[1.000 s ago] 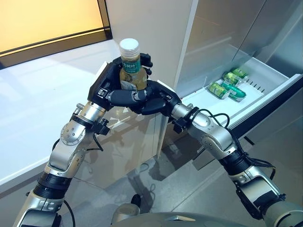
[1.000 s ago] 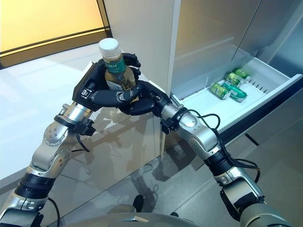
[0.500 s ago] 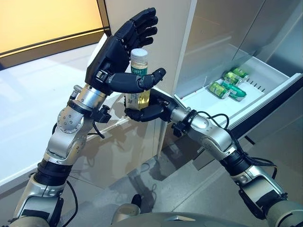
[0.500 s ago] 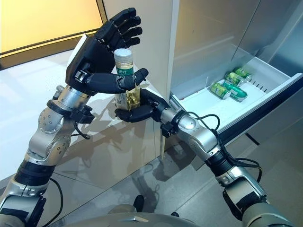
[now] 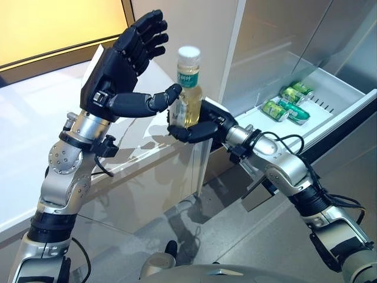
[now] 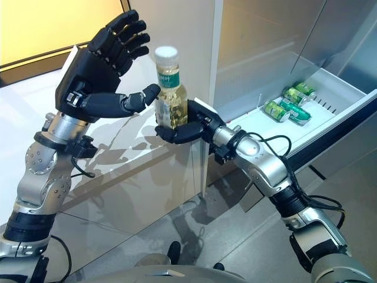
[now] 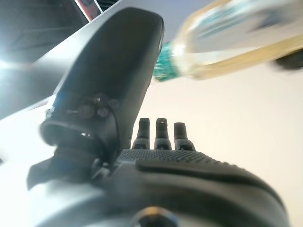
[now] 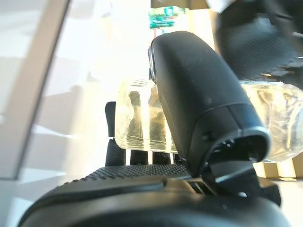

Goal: Put drinks into fridge and close the fridge

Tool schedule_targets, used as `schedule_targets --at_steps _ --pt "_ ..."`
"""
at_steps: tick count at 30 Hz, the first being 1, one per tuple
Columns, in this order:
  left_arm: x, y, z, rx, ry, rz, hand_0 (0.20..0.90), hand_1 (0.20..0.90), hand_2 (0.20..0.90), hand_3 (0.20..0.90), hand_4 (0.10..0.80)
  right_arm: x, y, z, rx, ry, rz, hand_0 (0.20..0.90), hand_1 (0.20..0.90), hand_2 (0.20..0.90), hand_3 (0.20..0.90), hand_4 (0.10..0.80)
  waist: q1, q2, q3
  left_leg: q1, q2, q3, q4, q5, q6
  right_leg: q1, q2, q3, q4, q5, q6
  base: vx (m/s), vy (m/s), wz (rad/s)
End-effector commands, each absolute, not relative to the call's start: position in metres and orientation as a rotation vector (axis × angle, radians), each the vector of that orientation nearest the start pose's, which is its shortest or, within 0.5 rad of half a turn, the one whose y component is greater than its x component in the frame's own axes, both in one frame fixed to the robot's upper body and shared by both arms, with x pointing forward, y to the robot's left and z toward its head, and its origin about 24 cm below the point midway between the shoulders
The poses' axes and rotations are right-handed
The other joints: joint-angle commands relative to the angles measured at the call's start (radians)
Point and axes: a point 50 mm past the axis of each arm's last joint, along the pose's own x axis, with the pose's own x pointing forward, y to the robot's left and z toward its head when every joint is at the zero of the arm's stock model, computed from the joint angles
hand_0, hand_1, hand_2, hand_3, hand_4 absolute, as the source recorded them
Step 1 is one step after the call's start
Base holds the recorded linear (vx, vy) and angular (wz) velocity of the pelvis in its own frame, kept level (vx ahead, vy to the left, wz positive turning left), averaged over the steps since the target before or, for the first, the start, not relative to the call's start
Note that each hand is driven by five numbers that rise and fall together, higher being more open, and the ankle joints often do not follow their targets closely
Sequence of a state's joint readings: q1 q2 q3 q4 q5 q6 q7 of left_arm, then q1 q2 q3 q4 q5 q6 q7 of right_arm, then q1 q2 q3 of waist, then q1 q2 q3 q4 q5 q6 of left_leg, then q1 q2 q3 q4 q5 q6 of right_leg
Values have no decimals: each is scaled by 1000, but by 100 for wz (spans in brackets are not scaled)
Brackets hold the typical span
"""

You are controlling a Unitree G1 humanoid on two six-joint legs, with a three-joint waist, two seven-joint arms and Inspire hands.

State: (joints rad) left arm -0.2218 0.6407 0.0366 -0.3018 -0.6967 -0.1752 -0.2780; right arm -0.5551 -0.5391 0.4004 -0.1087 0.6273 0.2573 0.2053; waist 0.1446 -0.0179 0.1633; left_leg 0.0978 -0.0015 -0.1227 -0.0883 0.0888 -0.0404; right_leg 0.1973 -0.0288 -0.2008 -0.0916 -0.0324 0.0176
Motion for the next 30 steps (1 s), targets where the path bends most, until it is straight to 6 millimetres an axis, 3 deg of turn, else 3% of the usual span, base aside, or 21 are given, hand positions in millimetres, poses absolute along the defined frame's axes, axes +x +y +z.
schedule_targets --at_steps 1,6,10,13,17,24,30 --pt "243 208 230 -123 -779 -555 900 900 900 900 800 272 -94 268 28 -725 842 300 300 300 200 100 -7 -12 -144 28 -77 -3 1 -84 66 -49 -9 28 14 59 30 -40 -1 0" --pt "242 195 207 -443 -675 -714 900 900 900 900 800 266 -101 274 5 -773 813 300 300 300 200 100 -12 -13 -143 27 -77 -3 1 -84 66 -53 -8 30 15 62 30 -36 5 0" --pt "236 169 174 -771 -543 -900 900 900 900 900 800 263 -108 279 -26 -787 784 300 300 300 200 100 -23 -17 -139 28 -77 5 1 -88 66 -56 -6 37 14 67 28 -17 8 0" --pt "232 156 154 -866 -466 -951 900 900 900 900 800 262 -115 282 -39 -789 759 300 300 300 200 100 -29 -20 -136 29 -77 9 1 -89 66 -58 -6 42 14 70 28 0 0 0" --pt "226 157 135 -957 -422 -965 900 900 900 900 800 262 -128 283 -47 -787 722 300 300 300 200 100 -31 -21 -133 26 -77 15 1 -92 65 -60 -6 45 9 74 29 0 0 0" --pt "206 142 100 -1332 -262 -1140 900 900 900 900 800 263 -145 283 -87 -791 641 300 300 300 200 100 -32 -26 -124 19 -74 27 1 -93 64 -68 -8 49 6 82 28 -14 5 0" --pt "185 137 91 -1461 -263 -1361 900 900 900 900 800 265 -155 288 -104 -802 601 300 300 300 200 100 -38 -25 -118 13 -73 36 1 -95 63 -76 -8 53 5 85 28 -22 9 0"
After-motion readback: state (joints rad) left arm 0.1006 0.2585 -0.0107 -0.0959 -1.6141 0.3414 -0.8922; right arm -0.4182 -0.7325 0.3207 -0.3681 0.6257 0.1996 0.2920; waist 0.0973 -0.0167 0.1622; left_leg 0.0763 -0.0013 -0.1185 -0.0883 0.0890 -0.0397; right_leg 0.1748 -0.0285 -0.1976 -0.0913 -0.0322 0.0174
